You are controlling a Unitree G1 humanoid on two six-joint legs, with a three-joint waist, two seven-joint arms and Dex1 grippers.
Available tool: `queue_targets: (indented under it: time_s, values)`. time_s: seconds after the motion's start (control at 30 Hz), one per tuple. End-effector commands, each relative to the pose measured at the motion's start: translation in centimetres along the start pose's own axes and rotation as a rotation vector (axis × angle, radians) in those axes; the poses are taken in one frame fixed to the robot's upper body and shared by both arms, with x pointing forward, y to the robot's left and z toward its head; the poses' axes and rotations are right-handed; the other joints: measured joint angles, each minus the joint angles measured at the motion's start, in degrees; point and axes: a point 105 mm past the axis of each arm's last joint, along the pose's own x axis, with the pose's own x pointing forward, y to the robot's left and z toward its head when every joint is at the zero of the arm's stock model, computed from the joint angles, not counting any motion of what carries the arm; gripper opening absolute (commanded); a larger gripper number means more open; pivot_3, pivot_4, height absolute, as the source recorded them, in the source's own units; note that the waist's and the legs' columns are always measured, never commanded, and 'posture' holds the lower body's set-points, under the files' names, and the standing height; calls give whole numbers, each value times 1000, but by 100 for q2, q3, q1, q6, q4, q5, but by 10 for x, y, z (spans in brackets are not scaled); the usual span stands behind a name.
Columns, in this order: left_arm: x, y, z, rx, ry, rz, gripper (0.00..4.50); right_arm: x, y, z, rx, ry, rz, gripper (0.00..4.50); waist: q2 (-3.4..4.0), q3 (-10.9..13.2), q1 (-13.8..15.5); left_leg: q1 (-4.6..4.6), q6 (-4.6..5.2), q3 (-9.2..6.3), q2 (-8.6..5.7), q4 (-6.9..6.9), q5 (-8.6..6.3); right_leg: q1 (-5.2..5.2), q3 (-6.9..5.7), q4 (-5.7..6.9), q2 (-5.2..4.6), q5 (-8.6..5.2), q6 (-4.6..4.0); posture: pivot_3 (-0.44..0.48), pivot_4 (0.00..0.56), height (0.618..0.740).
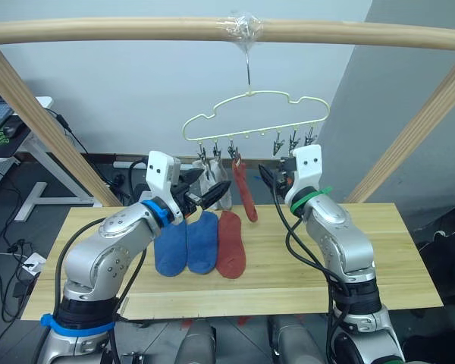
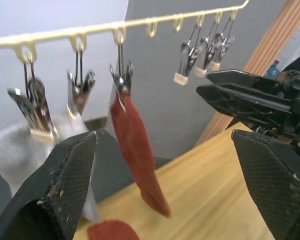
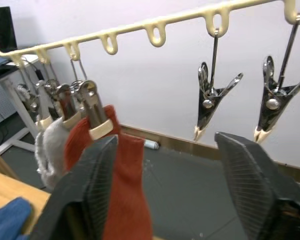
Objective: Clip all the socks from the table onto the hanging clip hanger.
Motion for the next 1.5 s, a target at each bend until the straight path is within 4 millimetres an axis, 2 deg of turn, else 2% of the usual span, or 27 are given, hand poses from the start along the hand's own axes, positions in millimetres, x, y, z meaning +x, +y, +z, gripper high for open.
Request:
queue_targets:
  time_s: [0.03, 0.13, 0.2, 0.67, 0.87, 1.07, 1.5]
  values:
    - [1, -9, 11, 59, -40, -48, 4500, 4, -4, 18, 20, -71, -27, 3207, 0, 0, 0, -1, 0, 0, 0, 0, 0, -2, 0, 1, 0, 1, 1, 47, 177, 740]
    - [2, -14, 15, 69, -56, -72, 4500, 10, -7, 19, 58, -71, -52, 2583, 1, 0, 1, -1, 0, -3, 0, 0, 0, -3, -2, 3, 0, 3, 4, 60, 177, 740]
    - [2, -14, 21, 79, -70, -78, 4500, 15, -11, 20, 76, -65, -71, 1929, 1, 0, 3, 0, 1, -2, 1, 1, 0, -3, -2, 4, 0, 3, 3, 70, 176, 740]
    - [4, -18, 34, 106, -97, -119, 4500, 36, -18, 34, 89, -89, -95, 1929, 5, 3, 3, 0, 2, -4, 0, 0, 1, -3, -4, 7, 0, 8, 10, 79, 173, 740]
    - [2, -23, 43, 136, -108, -155, 4500, 42, -4, 47, 63, -131, -36, 1929, 6, 3, 3, -1, 2, -4, 0, -1, 1, -3, -4, 6, 0, 27, -3, 84, 166, 740]
    - [2, -24, 51, 155, -122, -175, 4500, 43, 9, 45, 84, -120, 11, 1929, 6, 3, 4, -1, 2, -5, 0, -1, 1, -4, -5, 8, 1, 28, -2, 89, 161, 740]
    - [8, -31, 56, 147, -150, -199, 4500, 49, 5, 42, 78, -111, 0, 1929, 6, 3, 4, -1, 2, -5, 0, 0, 1, -4, -6, 9, 1, 30, -3, 85, 168, 740]
